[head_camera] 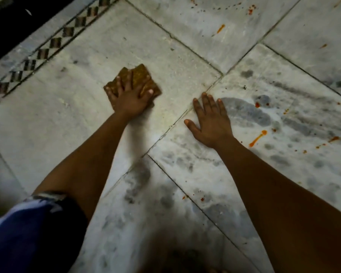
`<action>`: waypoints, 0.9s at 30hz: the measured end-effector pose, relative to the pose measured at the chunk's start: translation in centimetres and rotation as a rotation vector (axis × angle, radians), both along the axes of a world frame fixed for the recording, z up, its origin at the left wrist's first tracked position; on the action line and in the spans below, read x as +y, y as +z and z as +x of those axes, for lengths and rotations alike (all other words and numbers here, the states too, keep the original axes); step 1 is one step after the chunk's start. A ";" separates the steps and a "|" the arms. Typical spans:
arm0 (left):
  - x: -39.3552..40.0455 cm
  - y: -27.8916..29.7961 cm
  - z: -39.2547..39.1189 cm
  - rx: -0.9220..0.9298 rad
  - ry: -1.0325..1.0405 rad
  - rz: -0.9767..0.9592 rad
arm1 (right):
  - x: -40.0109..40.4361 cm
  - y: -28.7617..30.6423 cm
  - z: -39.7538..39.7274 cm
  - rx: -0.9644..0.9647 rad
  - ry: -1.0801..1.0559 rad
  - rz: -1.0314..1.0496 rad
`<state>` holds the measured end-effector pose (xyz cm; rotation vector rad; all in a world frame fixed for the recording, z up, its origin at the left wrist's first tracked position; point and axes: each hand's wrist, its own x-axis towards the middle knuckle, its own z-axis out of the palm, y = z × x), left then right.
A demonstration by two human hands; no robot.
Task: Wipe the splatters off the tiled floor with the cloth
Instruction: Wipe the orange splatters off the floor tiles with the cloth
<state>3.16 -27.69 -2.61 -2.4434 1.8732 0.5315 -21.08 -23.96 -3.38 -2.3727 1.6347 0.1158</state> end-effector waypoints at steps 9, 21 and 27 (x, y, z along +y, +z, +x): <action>10.7 -0.8 1.6 -0.019 -0.427 -0.082 | 0.2 0.0 0.3 0.075 0.001 -0.015; 2.8 -0.3 3.8 -0.122 -0.139 -0.050 | 0.3 -0.2 0.7 0.079 -0.016 -0.005; 9.9 -0.3 2.4 0.013 -0.240 -0.257 | 0.5 0.4 0.9 0.085 -0.042 0.027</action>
